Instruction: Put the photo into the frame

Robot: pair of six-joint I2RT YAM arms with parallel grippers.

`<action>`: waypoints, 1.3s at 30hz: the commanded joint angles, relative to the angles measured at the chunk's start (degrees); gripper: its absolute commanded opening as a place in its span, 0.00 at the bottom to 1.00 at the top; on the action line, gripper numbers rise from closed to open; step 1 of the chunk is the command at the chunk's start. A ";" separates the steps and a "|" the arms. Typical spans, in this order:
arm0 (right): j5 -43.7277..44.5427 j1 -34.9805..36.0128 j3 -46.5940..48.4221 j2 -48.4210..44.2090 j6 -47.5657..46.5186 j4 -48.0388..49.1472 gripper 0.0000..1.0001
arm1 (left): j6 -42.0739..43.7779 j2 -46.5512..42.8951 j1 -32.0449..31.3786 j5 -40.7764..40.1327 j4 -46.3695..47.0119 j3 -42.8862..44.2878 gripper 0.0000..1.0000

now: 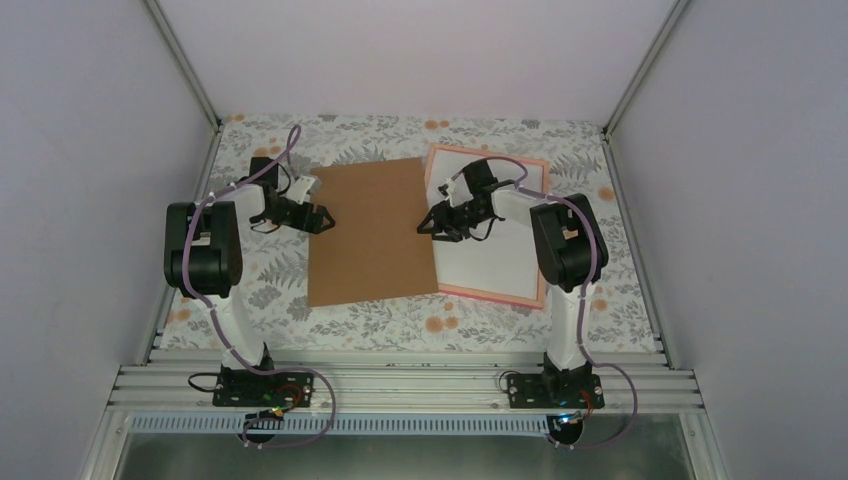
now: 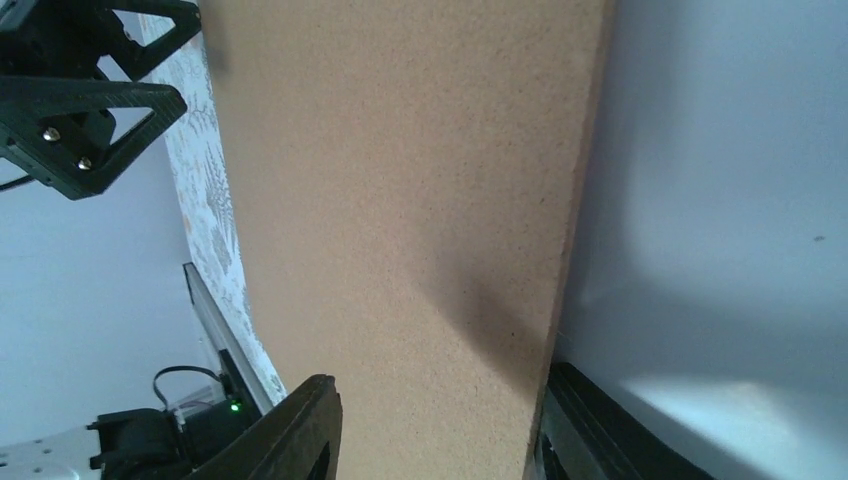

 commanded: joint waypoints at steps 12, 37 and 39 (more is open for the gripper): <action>-15.07 -0.10 2.69 3.67 7.70 9.42 0.41 | -0.29 0.23 -1.40 3.04 -2.04 -3.58 0.89; -13.33 0.05 9.82 -1.06 7.55 11.86 0.04 | 0.40 -14.47 2.19 4.04 -6.91 4.35 1.00; -11.82 -0.30 10.88 -3.29 6.35 13.04 0.04 | -0.89 -15.52 4.64 4.05 -8.11 9.16 1.00</action>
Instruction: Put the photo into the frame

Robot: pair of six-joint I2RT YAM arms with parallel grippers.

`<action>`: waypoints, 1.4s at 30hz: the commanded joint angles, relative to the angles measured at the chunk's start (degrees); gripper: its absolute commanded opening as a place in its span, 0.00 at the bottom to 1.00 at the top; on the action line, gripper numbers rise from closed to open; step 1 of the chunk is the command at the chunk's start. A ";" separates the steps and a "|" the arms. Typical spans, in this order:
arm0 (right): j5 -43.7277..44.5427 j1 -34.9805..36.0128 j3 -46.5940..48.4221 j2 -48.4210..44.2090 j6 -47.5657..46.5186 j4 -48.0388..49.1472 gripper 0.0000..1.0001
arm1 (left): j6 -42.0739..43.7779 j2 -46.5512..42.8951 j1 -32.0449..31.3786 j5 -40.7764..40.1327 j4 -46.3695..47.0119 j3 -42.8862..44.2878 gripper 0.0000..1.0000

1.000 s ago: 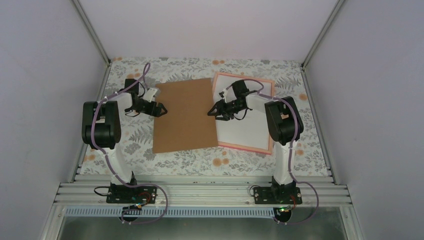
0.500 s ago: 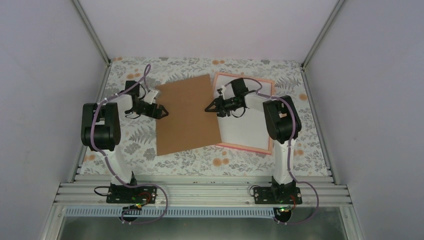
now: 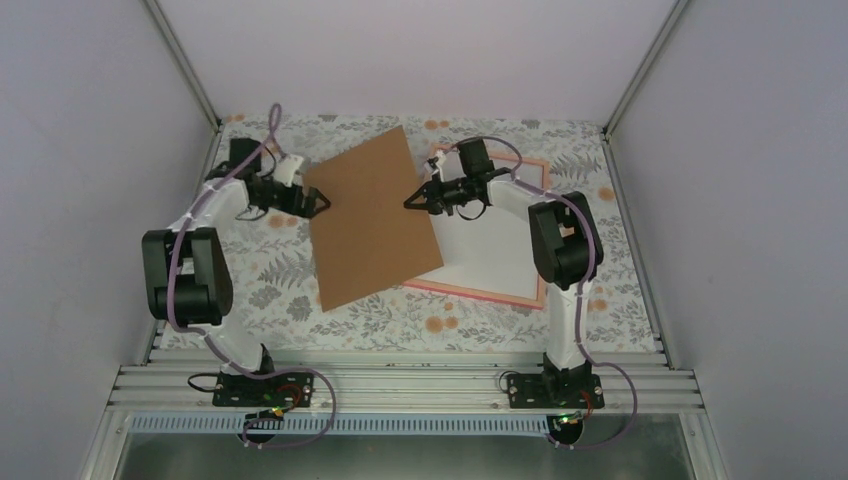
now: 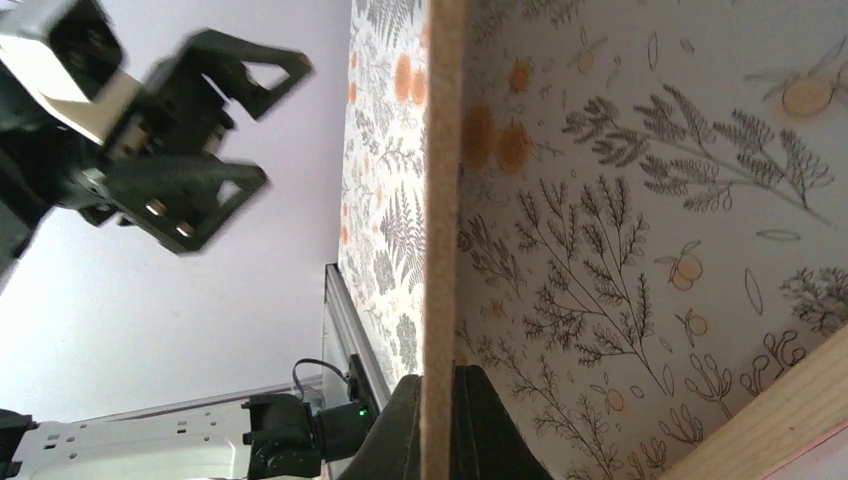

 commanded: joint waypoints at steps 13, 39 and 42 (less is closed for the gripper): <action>25.83 -0.87 20.57 -19.97 -21.57 -0.41 0.03 | -11.70 -4.21 11.74 -8.68 -2.32 40.41 1.00; 54.51 10.65 -32.08 -57.66 -102.39 37.76 0.04 | -23.07 -0.28 13.66 20.00 4.16 44.33 1.00; 49.27 10.74 -43.96 -63.94 -117.91 45.16 0.04 | -22.23 0.85 13.60 20.99 3.55 45.62 0.99</action>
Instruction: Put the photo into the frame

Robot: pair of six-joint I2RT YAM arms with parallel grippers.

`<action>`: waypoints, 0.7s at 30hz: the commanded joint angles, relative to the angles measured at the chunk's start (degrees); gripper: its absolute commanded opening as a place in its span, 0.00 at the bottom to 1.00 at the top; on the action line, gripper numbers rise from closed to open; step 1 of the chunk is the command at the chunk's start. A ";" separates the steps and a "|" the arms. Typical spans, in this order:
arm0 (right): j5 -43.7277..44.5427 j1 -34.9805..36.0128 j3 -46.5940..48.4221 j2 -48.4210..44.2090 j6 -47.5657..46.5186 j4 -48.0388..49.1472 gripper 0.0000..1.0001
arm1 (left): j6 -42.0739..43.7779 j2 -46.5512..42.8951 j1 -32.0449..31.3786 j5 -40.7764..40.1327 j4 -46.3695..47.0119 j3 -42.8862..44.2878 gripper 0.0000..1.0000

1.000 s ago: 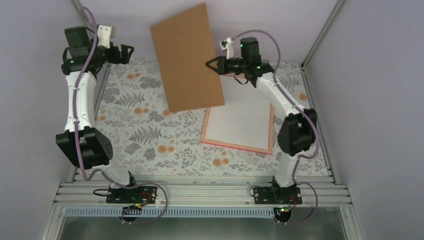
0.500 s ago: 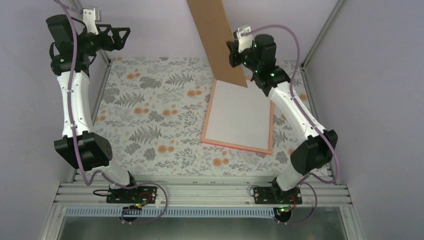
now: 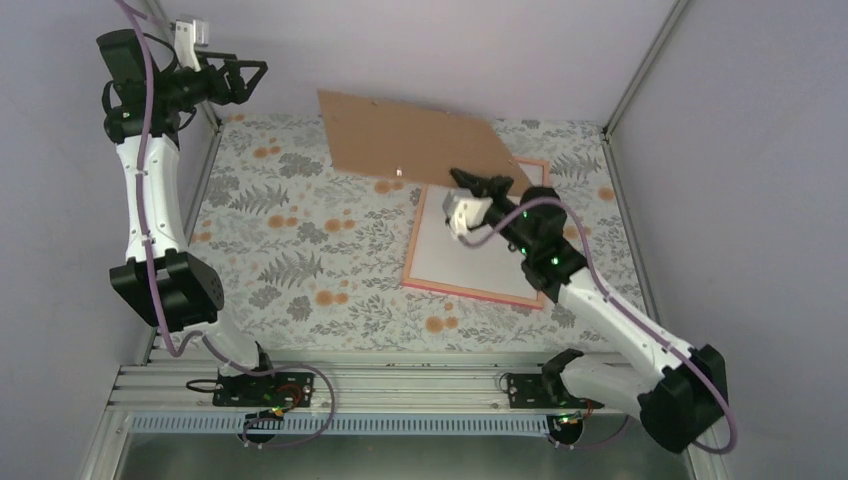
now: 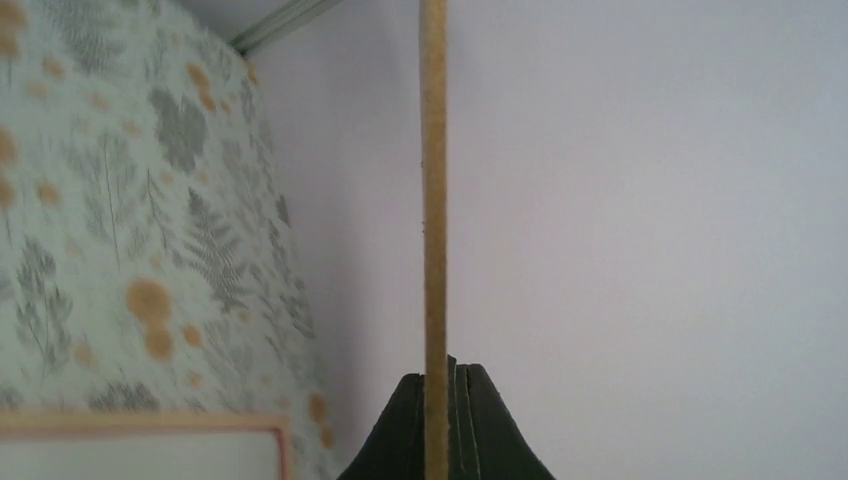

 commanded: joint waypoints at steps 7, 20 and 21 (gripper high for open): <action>-15.10 -0.05 -19.51 -18.00 -40.00 12.62 0.03 | 8.54 6.49 -3.67 7.89 -16.00 5.43 0.98; -29.14 0.01 -26.13 -33.19 -51.96 -6.69 0.03 | 33.97 13.23 -13.75 18.60 -49.11 2.02 0.91; -29.15 0.00 -26.06 -33.57 -52.15 -7.57 0.03 | 34.19 12.55 -14.42 18.95 -49.12 0.24 0.91</action>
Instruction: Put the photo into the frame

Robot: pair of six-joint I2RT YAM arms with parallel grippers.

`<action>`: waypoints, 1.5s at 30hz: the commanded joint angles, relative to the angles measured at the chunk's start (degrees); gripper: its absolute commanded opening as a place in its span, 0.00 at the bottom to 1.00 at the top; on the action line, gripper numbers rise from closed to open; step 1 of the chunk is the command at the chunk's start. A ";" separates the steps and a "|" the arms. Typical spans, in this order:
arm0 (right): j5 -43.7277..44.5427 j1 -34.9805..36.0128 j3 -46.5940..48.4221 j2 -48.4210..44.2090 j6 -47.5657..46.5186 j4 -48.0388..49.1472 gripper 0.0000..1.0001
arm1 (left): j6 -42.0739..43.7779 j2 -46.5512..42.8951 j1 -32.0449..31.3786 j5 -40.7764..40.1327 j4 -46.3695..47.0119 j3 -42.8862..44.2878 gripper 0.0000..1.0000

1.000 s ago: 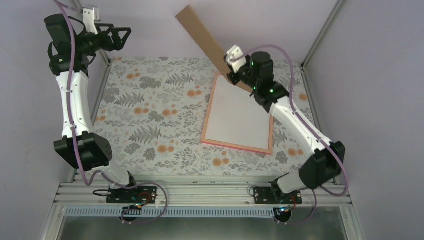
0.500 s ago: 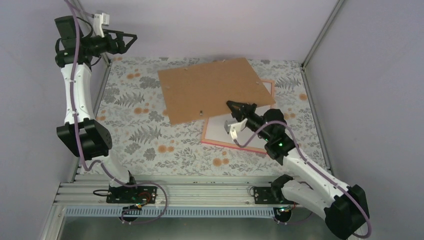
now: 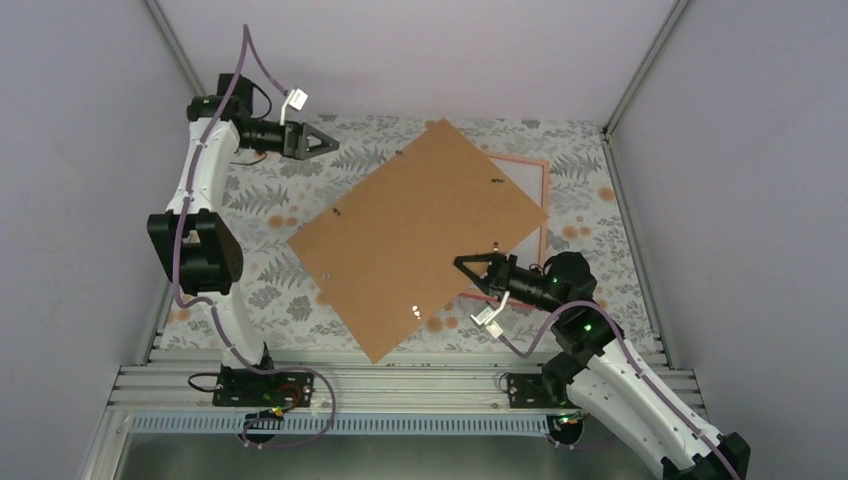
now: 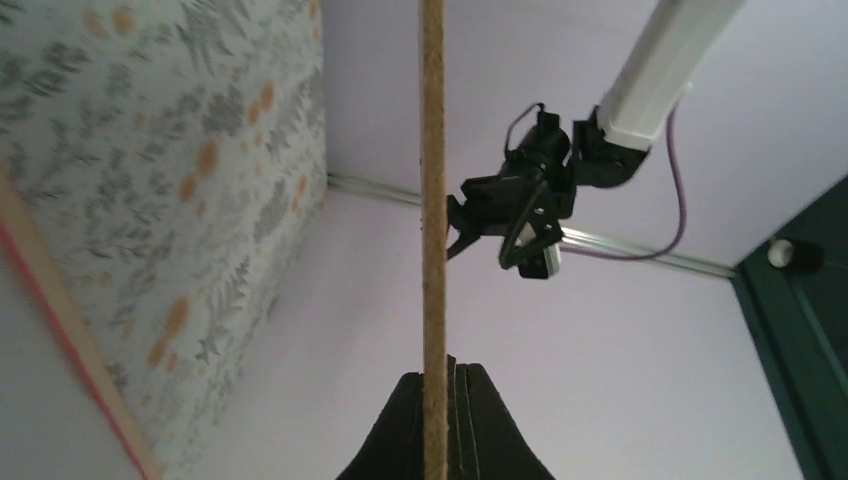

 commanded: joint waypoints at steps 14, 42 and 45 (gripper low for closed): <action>-7.39 -0.06 -0.57 -5.27 -3.67 -2.40 0.03 | 12.03 -1.33 -7.78 6.16 -9.01 -15.76 0.88; -4.00 -0.09 -2.80 -6.52 -4.15 -1.65 0.08 | 15.28 -5.01 -13.99 13.64 -8.94 -17.52 0.37; -3.21 -0.06 -3.11 -5.76 -4.23 -0.29 0.08 | 15.09 -5.01 -14.00 14.41 -8.99 -17.92 0.35</action>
